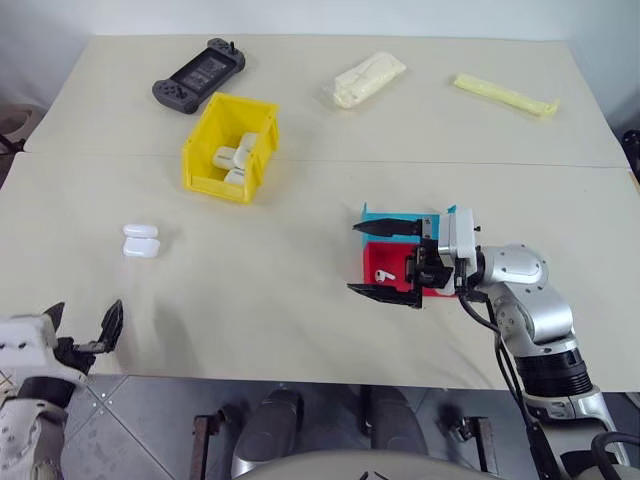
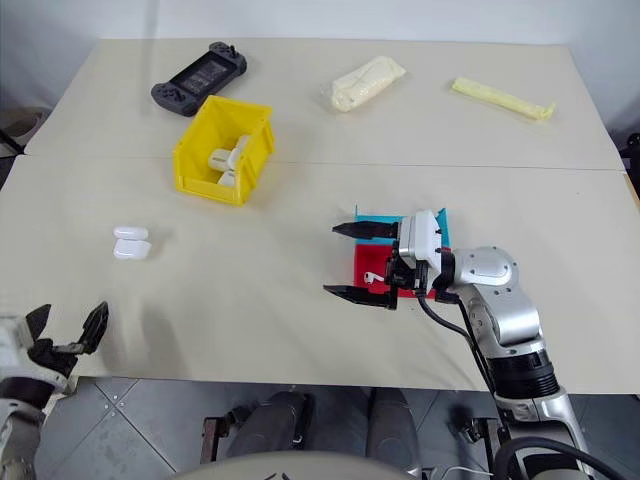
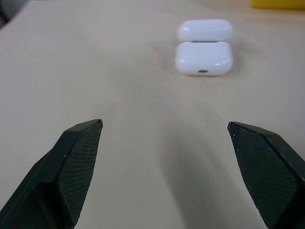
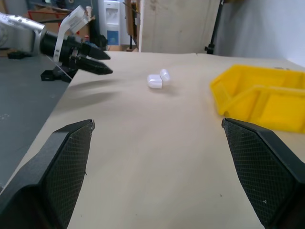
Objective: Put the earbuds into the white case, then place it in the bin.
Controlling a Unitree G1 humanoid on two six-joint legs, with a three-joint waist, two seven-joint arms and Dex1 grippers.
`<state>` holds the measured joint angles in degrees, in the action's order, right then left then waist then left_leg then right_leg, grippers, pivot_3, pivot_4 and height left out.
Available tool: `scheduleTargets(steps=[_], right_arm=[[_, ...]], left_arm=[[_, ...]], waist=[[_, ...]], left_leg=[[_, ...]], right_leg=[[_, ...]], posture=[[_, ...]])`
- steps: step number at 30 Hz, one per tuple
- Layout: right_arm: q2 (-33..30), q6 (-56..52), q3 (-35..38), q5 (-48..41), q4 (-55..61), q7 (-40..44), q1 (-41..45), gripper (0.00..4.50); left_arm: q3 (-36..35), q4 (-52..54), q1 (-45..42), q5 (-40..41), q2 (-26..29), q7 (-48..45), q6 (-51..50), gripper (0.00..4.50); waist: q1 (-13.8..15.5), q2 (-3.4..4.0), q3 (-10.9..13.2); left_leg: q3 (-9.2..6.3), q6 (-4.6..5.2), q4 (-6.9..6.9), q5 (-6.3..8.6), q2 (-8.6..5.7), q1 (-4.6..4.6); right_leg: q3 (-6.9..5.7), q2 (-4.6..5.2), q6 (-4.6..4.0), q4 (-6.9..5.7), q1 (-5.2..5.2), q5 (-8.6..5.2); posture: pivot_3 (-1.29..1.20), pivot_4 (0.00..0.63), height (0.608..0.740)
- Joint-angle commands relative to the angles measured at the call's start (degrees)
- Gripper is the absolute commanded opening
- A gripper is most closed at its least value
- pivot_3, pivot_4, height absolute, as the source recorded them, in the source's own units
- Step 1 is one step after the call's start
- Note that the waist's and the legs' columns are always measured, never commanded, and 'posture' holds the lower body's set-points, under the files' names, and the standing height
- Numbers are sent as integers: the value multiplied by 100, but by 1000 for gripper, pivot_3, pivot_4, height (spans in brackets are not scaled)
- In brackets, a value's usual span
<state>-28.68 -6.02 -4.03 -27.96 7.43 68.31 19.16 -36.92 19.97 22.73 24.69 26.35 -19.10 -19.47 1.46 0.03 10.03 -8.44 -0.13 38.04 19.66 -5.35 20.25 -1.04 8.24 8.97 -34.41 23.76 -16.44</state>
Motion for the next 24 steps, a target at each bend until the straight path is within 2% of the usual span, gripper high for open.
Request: scheduleTargets(steps=[1,3,6,9,11,13,17,24], right_arm=[[-49,100,153,18,229,-160,-166,4500],[-74,48,185,20,376,-274,-323,4500],[-123,8,213,22,525,-363,-488,4500],[-113,14,218,47,606,-484,-532,4500],[-97,28,216,57,684,-575,-578,4500],[-85,28,209,57,782,-654,-652,4500],[-67,59,215,74,914,-785,-813,4500],[-36,100,199,87,1058,-941,-963,4500]], left_arm=[[-31,-104,-629,254,825,99,-1319,4478],[150,-98,-1245,464,1490,98,-2407,4478],[475,-255,-2002,517,2192,214,-3708,4478],[862,-665,-2842,495,2581,325,-4874,4478],[1140,-1114,-3619,462,2667,444,-5796,4478],[1368,-1375,-4064,384,2721,451,-6283,4478],[1754,-1665,-4455,241,2729,356,-6423,4478],[2105,-1846,-4713,38,2517,308,-6267,4478]], waist=[[3,0,0],[3,0,0],[-17,0,0],[-96,1,0],[-132,0,0],[-165,-1,0],[-182,-2,1],[-145,-3,1]], left_leg=[[-1,0,0,0,0,-1],[-3,-1,0,0,0,-1],[-6,-2,-1,1,-2,-1],[11,-1,-9,3,-4,-1],[14,-4,-9,4,1,1],[14,-10,-9,3,4,2],[38,-15,-11,5,6,8],[48,-18,-5,6,10,6]], right_leg=[[0,-1,-3,-7,3,-1],[1,-2,-4,-11,4,-2],[5,-4,-6,-39,6,-3],[22,-4,-6,-48,19,-3],[26,-11,-7,-59,30,-4],[29,-21,-9,-66,37,-5],[69,-31,-11,-94,77,-6],[83,-36,-12,-102,80,-7]], posture=[[0,150,740],[0,150,740],[0,150,740],[0,150,740],[0,150,740],[0,150,740],[0,150,740],[0,150,740]])
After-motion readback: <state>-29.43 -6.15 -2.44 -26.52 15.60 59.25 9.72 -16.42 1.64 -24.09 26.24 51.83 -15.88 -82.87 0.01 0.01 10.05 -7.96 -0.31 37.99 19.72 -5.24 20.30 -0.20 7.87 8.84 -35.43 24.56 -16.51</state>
